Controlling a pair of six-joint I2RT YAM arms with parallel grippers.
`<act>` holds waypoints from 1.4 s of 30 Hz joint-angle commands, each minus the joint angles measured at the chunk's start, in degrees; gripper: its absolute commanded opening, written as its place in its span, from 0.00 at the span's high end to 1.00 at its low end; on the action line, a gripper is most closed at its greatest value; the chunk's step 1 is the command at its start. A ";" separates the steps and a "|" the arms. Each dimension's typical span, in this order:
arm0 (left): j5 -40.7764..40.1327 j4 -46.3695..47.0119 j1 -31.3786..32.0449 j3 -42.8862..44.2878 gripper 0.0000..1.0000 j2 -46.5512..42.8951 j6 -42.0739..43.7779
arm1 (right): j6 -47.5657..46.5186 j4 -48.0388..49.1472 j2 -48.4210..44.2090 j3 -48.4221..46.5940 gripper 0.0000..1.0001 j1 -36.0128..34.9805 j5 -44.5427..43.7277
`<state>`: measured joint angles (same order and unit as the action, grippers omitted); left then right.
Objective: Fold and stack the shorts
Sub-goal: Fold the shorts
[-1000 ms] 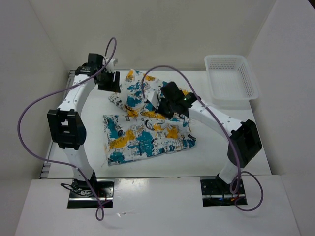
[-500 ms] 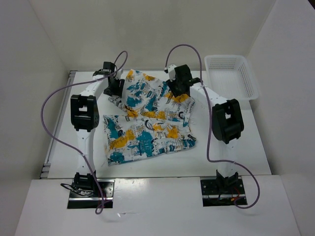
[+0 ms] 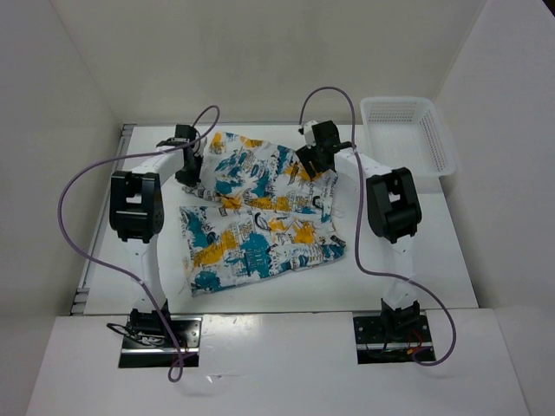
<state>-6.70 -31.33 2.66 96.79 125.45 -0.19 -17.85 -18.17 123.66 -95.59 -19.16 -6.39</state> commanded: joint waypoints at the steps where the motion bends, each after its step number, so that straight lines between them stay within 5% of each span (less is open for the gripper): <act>1: -2.35 -2.68 -0.81 -4.67 0.78 -3.18 0.19 | -0.35 3.32 2.64 -4.50 0.16 1.31 -1.69; 2: -1.57 -2.68 -0.81 -4.68 0.61 -4.67 0.19 | -0.35 3.32 3.95 -5.13 0.16 1.32 -1.69; 4: -1.56 -3.21 -0.81 -4.16 0.49 -5.74 0.19 | -0.96 2.80 5.45 -7.05 0.16 1.32 -1.69; 9: -4.65 -4.62 0.68 14.14 0.38 -4.25 0.19 | -2.28 2.79 9.50 -9.08 0.14 1.32 -3.71; 17: 4.49 -7.96 2.97 46.52 0.23 16.92 0.19 | -3.95 -1.32 8.54 -8.48 0.14 1.32 -0.64; 21: 5.03 -7.96 4.29 53.57 0.11 25.96 0.19 | -10.26 -7.65 4.68 -6.03 0.36 0.10 6.73; 22: 5.03 -7.96 4.90 54.63 0.11 27.03 0.19 | -11.50 -8.36 3.71 -4.79 0.49 -0.78 7.44; 26: 4.51 -7.96 4.90 56.92 0.07 29.67 0.19 | -15.63 -8.89 0.10 2.76 0.73 -5.18 5.87; 35: 5.11 -7.96 4.38 74.40 0.02 39.52 0.19 | -18.45 -9.42 -2.36 5.85 0.84 -6.95 4.02; 42: 6.17 -7.43 4.90 77.14 0.00 44.88 0.19 | -18.98 -10.57 -3.51 7.09 0.85 -8.00 4.02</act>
<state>-1.34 -38.76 7.22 171.92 166.74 -0.19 -36.12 -25.26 122.91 -89.60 -26.57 -2.44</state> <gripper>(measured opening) 0.997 0.151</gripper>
